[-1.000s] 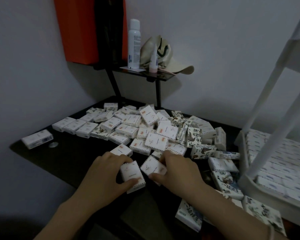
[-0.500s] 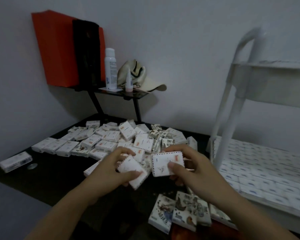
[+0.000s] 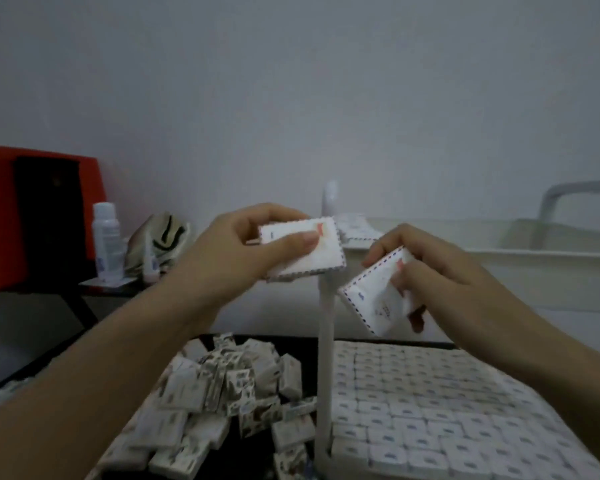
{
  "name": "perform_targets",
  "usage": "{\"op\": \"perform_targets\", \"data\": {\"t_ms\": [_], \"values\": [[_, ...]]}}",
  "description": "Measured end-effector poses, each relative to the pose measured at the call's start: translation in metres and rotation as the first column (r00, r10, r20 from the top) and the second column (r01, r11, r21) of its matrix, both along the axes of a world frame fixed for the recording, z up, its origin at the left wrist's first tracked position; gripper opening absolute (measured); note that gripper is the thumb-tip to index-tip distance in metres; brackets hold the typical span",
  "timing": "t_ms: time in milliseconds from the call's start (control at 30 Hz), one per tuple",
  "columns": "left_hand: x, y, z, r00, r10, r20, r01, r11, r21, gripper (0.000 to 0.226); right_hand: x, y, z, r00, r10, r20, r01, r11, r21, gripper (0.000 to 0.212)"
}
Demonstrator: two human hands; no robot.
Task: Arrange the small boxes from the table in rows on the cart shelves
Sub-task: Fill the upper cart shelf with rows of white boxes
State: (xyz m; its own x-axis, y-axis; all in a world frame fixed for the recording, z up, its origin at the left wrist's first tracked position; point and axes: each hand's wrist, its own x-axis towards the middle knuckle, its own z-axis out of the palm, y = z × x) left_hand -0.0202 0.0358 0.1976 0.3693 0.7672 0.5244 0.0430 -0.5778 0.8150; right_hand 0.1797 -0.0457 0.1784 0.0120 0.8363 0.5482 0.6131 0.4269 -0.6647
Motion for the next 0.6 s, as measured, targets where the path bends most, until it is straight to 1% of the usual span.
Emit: {"op": "perform_targets", "data": {"t_ms": [67,133,200,267,333,400,433,500,567,600], "values": [[0.021,0.003,0.025,0.999,-0.031,-0.028,0.033,0.996,0.088,0.016,0.008,0.002,0.026,0.998,-0.052,0.017,0.051,0.997,0.052,0.027],[0.041,0.007,0.051,0.997,-0.056,-0.053,0.063,0.986,0.153,0.018,0.019,0.008,0.053,0.988,-0.157,0.001,0.156,0.983,0.101,0.027],[0.059,0.014,0.076,0.997,-0.067,-0.038,0.073,0.977,0.199,0.021,0.034,0.017,0.077,0.965,-0.253,-0.061,0.259,0.958,0.120,0.043],[0.077,0.023,0.097,0.997,-0.078,-0.008,0.078,0.974,0.212,0.023,0.048,0.028,0.099,0.943,-0.323,-0.074,0.330,0.936,0.125,0.048],[0.094,0.036,0.112,0.997,-0.082,0.016,0.076,0.973,0.218,0.023,0.060,0.041,0.116,0.947,-0.319,-0.037,0.321,0.944,0.071,0.049],[0.110,0.052,0.120,0.997,-0.074,0.039,0.064,0.976,0.207,0.021,0.070,0.054,0.128,0.971,-0.238,-0.017,0.238,0.971,-0.025,0.055],[0.118,0.060,0.123,0.996,-0.076,0.048,0.066,0.980,0.189,0.020,0.075,0.061,0.132,0.977,-0.214,-0.012,0.213,0.976,-0.051,0.054],[0.130,0.075,0.128,0.996,-0.088,0.026,0.083,0.986,0.141,0.019,0.085,0.079,0.136,0.972,-0.231,-0.036,0.230,0.973,-0.032,0.043],[0.140,0.094,0.132,0.995,-0.085,-0.045,0.089,0.991,0.097,0.022,0.098,0.099,0.140,0.953,-0.287,-0.096,0.287,0.958,-0.019,0.031],[0.145,0.105,0.133,0.994,-0.050,-0.102,0.059,0.994,0.089,0.026,0.105,0.108,0.142,0.942,-0.324,-0.090,0.323,0.946,-0.025,0.028]]}}
